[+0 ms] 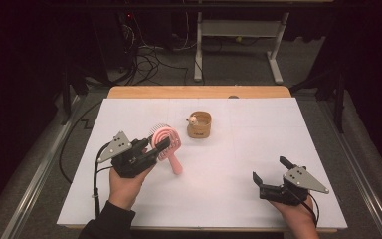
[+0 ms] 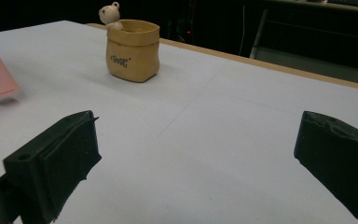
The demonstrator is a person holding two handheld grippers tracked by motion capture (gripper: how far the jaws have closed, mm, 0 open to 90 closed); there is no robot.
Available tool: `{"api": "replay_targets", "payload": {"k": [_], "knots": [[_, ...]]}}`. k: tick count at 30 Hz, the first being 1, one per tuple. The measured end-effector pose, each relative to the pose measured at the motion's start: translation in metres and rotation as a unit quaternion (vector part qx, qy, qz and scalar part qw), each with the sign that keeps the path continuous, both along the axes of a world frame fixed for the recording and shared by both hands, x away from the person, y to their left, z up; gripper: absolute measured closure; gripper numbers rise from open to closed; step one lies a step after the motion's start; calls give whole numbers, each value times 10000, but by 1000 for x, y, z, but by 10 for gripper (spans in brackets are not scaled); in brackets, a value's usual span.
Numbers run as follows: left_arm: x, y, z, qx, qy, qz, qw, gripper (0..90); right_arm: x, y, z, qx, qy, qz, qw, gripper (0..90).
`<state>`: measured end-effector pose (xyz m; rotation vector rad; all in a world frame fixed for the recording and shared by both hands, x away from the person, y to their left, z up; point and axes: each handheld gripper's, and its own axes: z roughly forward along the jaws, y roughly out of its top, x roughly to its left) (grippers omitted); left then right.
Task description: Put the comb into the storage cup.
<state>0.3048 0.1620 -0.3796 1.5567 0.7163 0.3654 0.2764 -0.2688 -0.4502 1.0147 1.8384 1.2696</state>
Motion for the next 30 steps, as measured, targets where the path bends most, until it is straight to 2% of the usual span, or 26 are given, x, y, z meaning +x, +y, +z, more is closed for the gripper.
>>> {"api": "replay_targets", "payload": {"k": [4, 7, 10, 14, 23, 30], "knots": [[1, -10, 3, 68, -30, -78, 9999, 633, 0, 2, -1, -12, 5, 27, 10000, 1], [2, -15, 5, -19, -23, -134, 9999, 633, 0, 2, 0, -14, -4, 28, 10000, 1], [6, -18, 6, -36, 2, -86, 10000, 633, 0, 1, 0, 5, -8, 28, 10000, 1], [11, -22, 8, -201, 75, -123, 9997, 633, -1, 1, 0, -4, -9, 33, 10000, 1], [24, -35, 16, -34, 28, -68, 10000, 632, -1, 1, 2, 9, -46, 41, 10000, 1], [35, -39, 25, -40, -10, 11, 10000, 633, -1, 1, 2, 25, -53, 30, 10000, 1]]}}
